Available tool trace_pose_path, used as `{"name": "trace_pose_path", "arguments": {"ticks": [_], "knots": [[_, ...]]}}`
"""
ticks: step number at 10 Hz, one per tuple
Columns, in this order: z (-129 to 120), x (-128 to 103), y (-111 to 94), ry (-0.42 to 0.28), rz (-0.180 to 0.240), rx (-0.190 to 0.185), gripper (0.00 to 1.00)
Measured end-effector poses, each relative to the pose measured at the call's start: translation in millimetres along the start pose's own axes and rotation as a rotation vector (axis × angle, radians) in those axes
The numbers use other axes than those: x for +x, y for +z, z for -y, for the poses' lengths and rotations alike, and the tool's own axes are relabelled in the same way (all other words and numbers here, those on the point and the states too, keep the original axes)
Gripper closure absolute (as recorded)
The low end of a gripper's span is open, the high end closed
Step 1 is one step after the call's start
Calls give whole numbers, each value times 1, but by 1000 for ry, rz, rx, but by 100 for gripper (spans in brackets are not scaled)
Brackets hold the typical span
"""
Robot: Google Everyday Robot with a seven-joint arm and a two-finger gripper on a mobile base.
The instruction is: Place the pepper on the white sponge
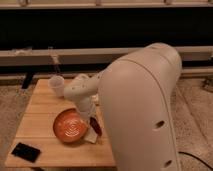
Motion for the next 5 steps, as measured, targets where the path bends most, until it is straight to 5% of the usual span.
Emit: {"name": "trace_pose_path", "arguments": {"ticks": [2, 5], "knots": [[1, 1, 0, -1, -1, 1, 33], [-3, -1, 0, -9, 0, 1, 55]]}}
